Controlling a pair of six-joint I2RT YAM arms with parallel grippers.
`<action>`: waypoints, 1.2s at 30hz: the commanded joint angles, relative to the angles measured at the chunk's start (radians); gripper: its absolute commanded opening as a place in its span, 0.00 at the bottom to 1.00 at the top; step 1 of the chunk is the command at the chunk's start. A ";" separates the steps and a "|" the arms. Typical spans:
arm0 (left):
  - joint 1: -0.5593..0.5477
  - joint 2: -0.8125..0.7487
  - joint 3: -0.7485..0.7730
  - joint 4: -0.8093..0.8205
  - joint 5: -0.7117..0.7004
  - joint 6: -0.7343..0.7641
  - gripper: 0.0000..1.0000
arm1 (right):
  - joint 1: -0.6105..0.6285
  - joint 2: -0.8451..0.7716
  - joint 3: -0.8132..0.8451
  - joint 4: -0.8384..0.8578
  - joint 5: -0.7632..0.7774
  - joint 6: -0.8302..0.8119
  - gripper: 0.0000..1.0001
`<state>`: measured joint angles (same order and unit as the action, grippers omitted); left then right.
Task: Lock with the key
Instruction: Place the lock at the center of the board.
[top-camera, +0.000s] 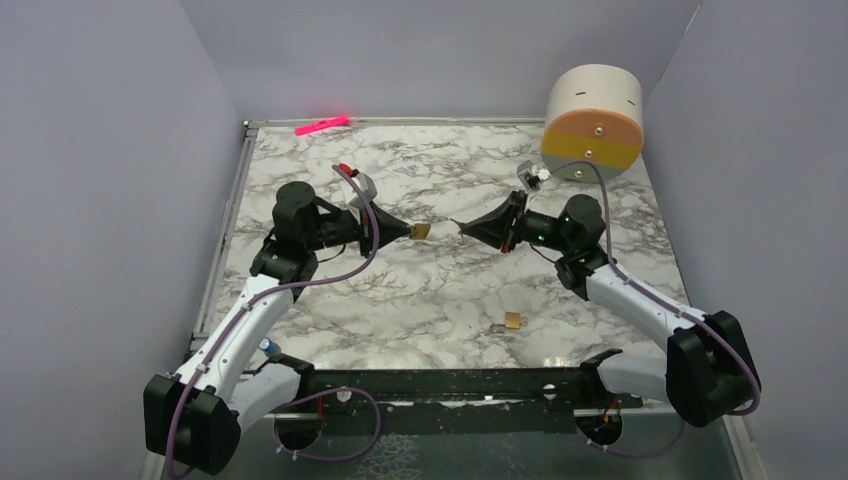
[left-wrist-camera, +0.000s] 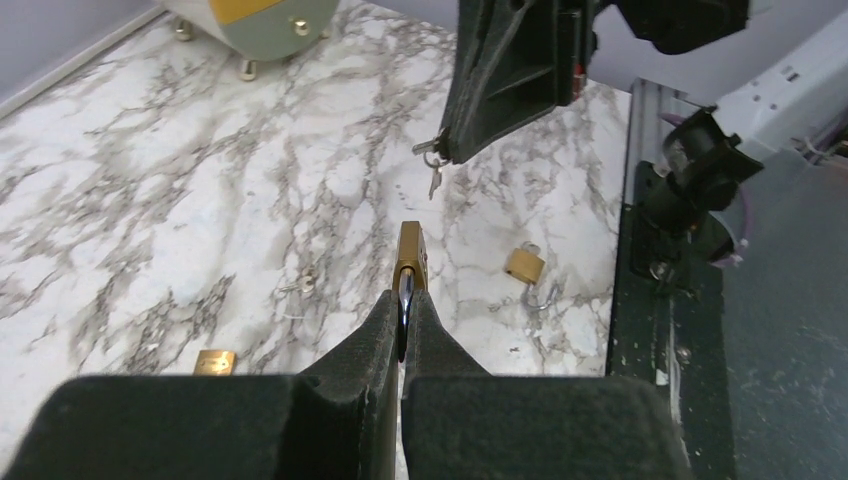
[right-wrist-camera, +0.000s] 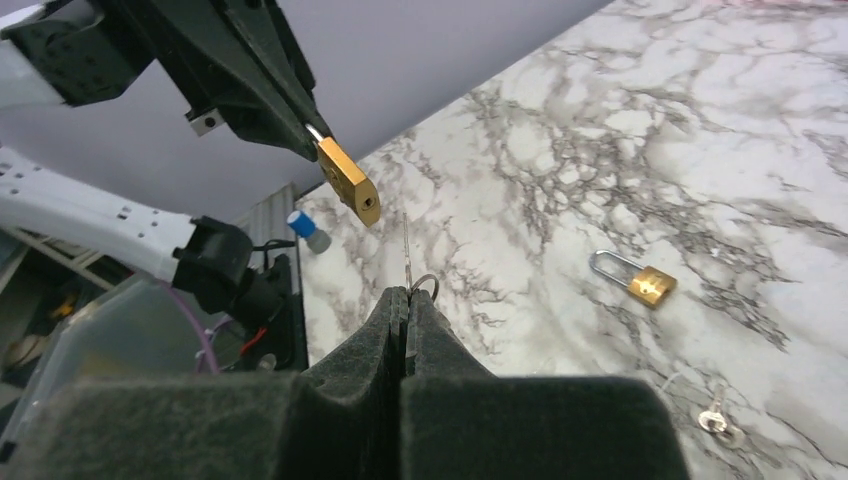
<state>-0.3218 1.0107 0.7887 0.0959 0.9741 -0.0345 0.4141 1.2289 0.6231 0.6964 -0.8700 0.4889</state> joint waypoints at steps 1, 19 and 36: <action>0.005 -0.022 -0.046 0.066 -0.190 -0.070 0.00 | -0.006 -0.011 0.012 -0.103 0.153 -0.053 0.01; -0.006 -0.024 -0.295 0.223 -0.652 -0.376 0.00 | -0.006 0.033 0.000 -0.163 0.351 -0.031 0.01; -0.015 0.105 -0.348 0.346 -0.738 -0.411 0.00 | -0.006 0.111 0.003 -0.120 0.309 -0.002 0.01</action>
<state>-0.3298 1.0939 0.4412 0.3504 0.2714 -0.4316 0.4110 1.3281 0.6231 0.5358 -0.5453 0.4801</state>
